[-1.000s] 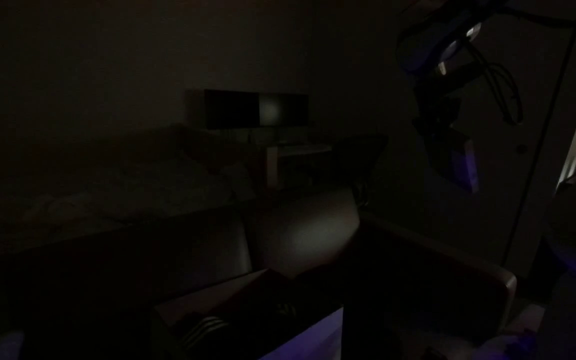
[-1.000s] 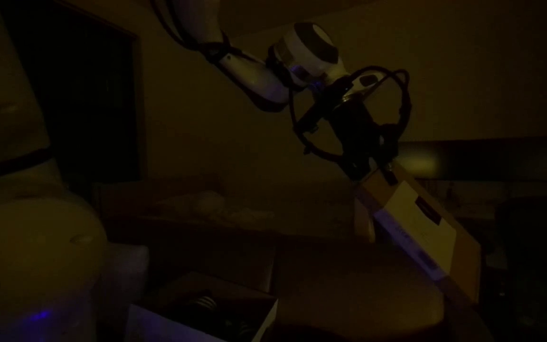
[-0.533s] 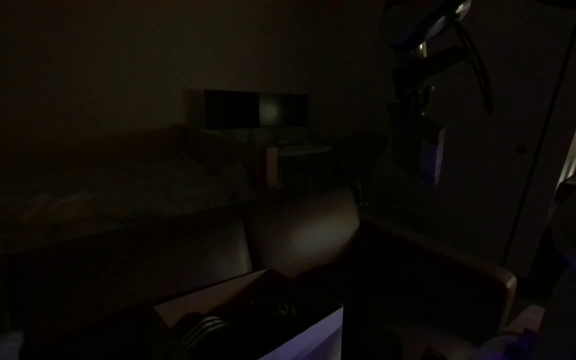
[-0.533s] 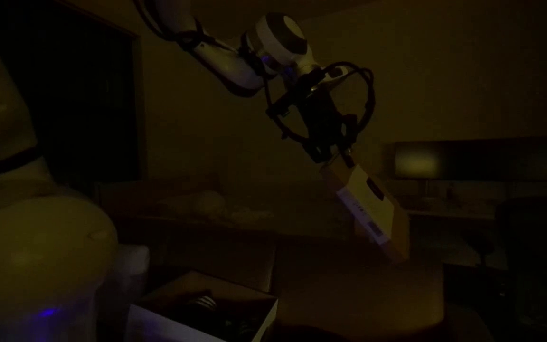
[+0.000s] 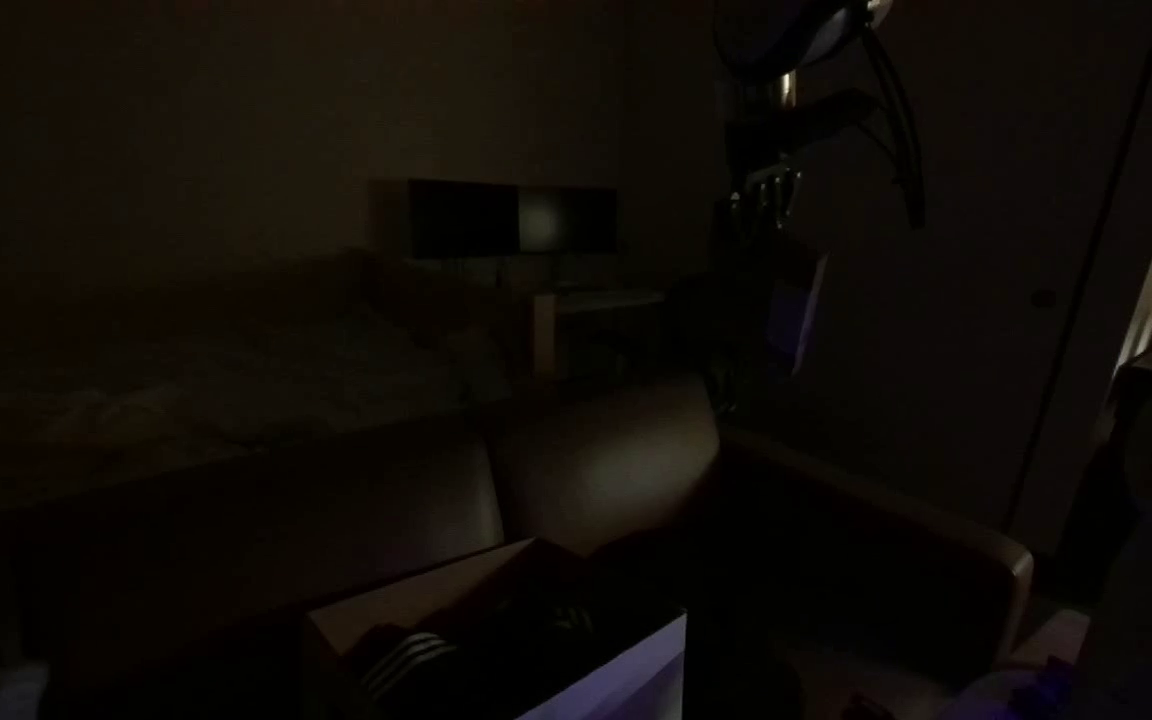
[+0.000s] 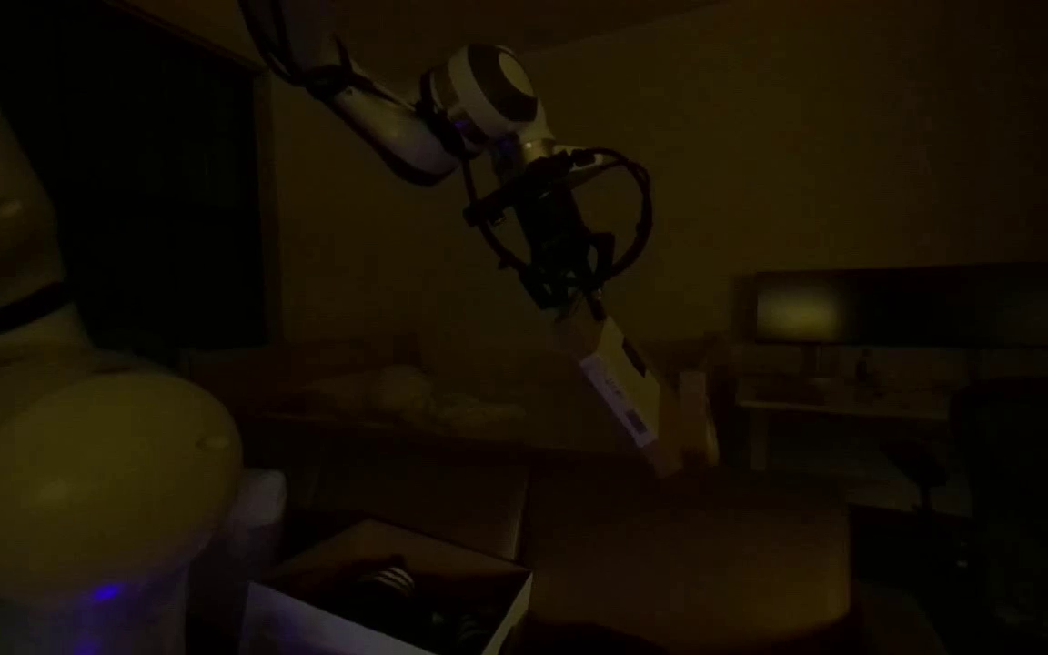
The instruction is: Put the book inside the box
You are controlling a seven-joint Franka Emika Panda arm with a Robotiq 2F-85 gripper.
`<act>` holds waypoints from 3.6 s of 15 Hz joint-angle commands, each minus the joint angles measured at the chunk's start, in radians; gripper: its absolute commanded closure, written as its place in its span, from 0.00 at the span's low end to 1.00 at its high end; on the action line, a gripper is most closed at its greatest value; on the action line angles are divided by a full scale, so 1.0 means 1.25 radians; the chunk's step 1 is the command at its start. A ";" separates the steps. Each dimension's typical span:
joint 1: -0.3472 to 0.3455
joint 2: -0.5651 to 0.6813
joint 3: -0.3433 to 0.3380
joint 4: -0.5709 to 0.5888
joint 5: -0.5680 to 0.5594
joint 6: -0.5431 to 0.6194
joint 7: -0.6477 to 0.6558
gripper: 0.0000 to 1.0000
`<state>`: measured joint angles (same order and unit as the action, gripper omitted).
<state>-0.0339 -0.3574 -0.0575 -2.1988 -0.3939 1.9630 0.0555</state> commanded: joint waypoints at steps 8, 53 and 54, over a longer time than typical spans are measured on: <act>0.080 0.008 0.076 0.023 0.067 -0.013 -0.110 0.94; 0.267 0.776 0.170 0.324 -0.001 -0.016 -0.182 0.94; 0.269 0.789 0.169 0.330 0.000 -0.016 -0.182 0.94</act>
<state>0.2887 0.5841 0.1632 -1.8213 -0.3774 1.9674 -0.1947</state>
